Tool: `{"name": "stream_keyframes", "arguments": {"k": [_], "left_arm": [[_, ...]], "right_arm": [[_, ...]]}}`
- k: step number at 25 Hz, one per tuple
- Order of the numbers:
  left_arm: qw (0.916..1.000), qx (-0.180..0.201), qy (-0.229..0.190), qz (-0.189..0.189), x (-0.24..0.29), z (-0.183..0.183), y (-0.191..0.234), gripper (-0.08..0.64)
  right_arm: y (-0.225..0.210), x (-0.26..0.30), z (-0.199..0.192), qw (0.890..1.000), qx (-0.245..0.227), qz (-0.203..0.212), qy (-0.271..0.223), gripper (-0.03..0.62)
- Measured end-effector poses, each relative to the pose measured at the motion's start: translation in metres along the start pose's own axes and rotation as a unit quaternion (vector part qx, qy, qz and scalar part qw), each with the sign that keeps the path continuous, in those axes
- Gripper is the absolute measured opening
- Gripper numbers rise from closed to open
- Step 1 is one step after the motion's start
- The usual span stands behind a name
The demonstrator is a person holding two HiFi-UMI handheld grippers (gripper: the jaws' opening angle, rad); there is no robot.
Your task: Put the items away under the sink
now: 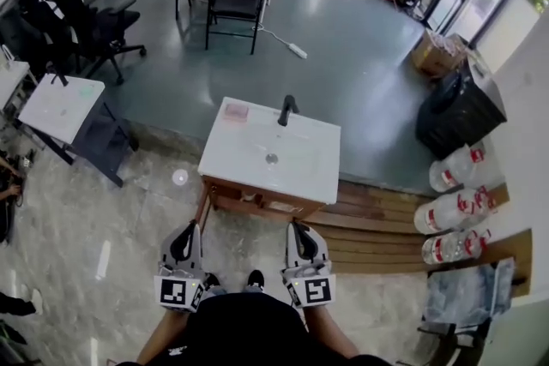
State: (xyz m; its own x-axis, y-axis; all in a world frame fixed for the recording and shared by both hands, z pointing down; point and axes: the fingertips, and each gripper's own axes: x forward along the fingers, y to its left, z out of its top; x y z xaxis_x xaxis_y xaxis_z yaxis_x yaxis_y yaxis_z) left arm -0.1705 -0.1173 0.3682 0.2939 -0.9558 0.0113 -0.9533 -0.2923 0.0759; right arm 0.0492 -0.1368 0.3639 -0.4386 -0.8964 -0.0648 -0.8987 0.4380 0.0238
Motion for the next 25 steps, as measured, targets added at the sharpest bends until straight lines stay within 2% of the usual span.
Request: {"name": "stream_keyframes", "arguments": {"k": [4, 10, 17, 25], "left_arm": [[0.9999, 0.008, -0.002, 0.007, 0.003, 0.004, -0.002, 0.008], [0.9996, 0.026, -0.004, -0.003, -0.007, 0.014, 0.000, 0.007], [0.9998, 0.021, -0.005, 0.006, -0.011, 0.020, 0.013, 0.008], [0.9997, 0.023, -0.004, -0.007, -0.013, 0.018, 0.006, 0.007]], "right_arm": [[-0.015, -0.012, 0.011, 1.000, -0.002, -0.018, 0.003, 0.015], [-0.014, -0.024, 0.031, 0.998, -0.028, -0.037, -0.031, 0.015], [-0.004, -0.025, 0.031, 0.998, -0.020, -0.038, -0.037, 0.014], [-0.003, -0.030, 0.032, 0.998, -0.024, -0.046, -0.042, 0.014]]}}
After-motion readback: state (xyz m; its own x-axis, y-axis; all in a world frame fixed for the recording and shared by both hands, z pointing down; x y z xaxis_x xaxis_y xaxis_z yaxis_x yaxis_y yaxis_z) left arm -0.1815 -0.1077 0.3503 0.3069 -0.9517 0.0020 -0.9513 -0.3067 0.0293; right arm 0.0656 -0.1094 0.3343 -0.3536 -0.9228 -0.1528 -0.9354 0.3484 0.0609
